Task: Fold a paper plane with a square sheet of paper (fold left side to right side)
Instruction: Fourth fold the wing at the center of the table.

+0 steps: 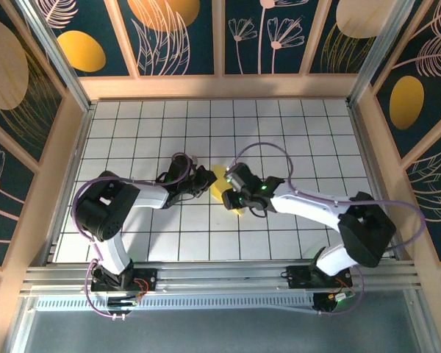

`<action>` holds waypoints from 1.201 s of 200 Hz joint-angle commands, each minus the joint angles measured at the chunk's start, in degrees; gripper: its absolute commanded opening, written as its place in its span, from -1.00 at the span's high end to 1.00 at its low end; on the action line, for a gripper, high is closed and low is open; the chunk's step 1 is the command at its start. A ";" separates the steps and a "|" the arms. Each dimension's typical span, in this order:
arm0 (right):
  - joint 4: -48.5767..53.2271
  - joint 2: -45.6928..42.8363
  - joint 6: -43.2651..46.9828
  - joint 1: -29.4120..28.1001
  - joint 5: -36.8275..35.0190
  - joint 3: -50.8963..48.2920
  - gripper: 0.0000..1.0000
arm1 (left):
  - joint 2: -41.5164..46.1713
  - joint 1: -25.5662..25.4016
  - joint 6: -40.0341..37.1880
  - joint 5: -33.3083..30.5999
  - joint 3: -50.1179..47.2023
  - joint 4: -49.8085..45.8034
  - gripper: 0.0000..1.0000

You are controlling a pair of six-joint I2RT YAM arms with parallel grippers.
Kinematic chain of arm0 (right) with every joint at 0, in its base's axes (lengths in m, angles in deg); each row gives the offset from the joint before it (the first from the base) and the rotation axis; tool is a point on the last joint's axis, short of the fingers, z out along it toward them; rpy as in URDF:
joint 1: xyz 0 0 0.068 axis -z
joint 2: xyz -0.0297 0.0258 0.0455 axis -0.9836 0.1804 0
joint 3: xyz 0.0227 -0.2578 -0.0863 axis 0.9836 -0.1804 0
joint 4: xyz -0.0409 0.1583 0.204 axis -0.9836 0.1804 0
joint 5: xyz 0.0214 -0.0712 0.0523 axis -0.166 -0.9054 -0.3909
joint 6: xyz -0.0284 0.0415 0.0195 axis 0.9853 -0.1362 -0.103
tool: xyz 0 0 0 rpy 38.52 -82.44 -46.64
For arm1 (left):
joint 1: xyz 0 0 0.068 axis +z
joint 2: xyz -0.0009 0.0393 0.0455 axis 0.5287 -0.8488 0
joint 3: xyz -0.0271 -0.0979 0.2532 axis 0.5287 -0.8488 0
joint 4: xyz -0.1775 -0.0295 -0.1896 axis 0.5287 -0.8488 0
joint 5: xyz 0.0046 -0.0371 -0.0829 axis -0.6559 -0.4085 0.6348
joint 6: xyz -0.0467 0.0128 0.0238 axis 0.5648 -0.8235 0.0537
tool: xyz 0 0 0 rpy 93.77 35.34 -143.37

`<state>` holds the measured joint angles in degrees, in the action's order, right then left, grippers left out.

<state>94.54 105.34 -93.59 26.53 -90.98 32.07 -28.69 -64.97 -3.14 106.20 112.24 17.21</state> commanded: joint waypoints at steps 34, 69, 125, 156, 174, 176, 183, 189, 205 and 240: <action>3.77 8.65 -2.78 -6.16 -13.75 4.44 0.01 | 2.57 -0.71 2.92 -2.69 -0.87 0.81 1.00; 1.94 11.15 -2.18 -6.53 -16.67 5.21 0.06 | 2.22 -0.78 2.45 -2.22 -0.34 0.27 1.00; 1.98 13.86 -0.95 -6.61 -18.41 6.12 0.25 | 1.67 -0.79 2.50 -1.55 0.04 0.51 1.00; 1.47 14.24 -0.76 -6.80 -18.27 5.83 0.28 | 1.38 -0.79 2.54 -1.56 0.10 0.49 1.00; 1.26 14.55 -0.50 -7.04 -18.24 5.71 0.29 | 1.32 -0.78 2.45 -1.46 0.27 0.43 1.00; 1.27 14.68 -0.46 -7.04 -18.21 5.73 0.29 | 1.33 -0.82 2.46 -1.40 0.34 0.41 1.00; 1.35 14.88 -0.42 -7.16 -18.25 5.68 0.29 | 1.33 -0.78 2.37 -1.33 0.40 0.32 1.00; 1.44 15.15 -0.50 -7.13 -18.32 5.71 0.29 | 1.21 -0.78 2.30 -1.29 0.52 0.32 1.00; 1.47 15.46 -0.67 -7.22 -18.44 5.57 0.31 | 1.27 -0.74 2.11 -1.29 0.62 0.15 1.00; 1.27 15.22 -1.11 -7.30 -18.88 5.20 0.39 | 1.30 -0.73 1.84 -1.11 0.93 -0.30 1.00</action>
<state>96.14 120.25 -94.42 19.80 -107.61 37.08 -27.53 -65.48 -2.55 105.00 111.76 17.17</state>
